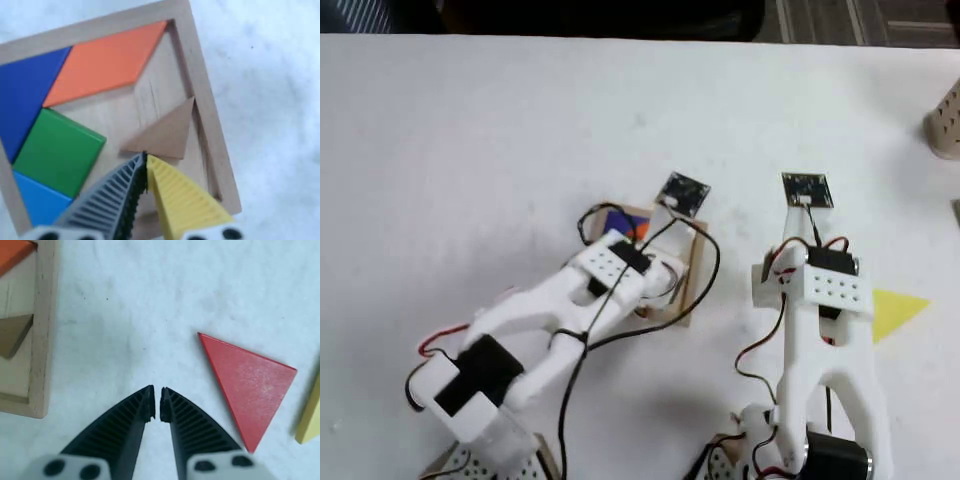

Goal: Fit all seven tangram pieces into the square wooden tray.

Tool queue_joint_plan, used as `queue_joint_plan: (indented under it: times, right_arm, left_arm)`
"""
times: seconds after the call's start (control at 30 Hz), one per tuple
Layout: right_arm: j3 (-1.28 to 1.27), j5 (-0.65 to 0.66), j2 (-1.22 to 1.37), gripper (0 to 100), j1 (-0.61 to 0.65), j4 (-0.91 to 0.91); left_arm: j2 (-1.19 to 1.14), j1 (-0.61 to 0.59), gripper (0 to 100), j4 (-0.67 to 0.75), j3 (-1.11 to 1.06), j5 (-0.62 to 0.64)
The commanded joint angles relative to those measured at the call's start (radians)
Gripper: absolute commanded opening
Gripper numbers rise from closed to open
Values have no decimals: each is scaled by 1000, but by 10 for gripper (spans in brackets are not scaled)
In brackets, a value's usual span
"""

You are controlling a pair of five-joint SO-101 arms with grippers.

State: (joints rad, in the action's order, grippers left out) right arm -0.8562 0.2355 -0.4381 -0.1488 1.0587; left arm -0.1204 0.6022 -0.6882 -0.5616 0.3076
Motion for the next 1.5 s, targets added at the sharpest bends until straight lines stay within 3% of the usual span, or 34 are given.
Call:
queue_joint_plan:
  times: [0.0, 0.83, 0.93, 1.17, 1.47]
  right_arm:
    - [5, 14, -39, 24, 12, -15]
    - [5, 14, -39, 24, 12, -15]
    - [5, 14, -39, 24, 12, -15]
    - [5, 14, -39, 24, 12, -15]
    - [5, 14, -39, 24, 12, -15]
  left_arm:
    - [4, -8, 21, 52, 55, 32]
    - [10, -59, 22, 94, 55, 69]
    - [31, -45, 22, 78, 52, 69]
    - [125, 137, 22, 83, -29, 68]
    - [-65, 119, 22, 61, 68, 68]
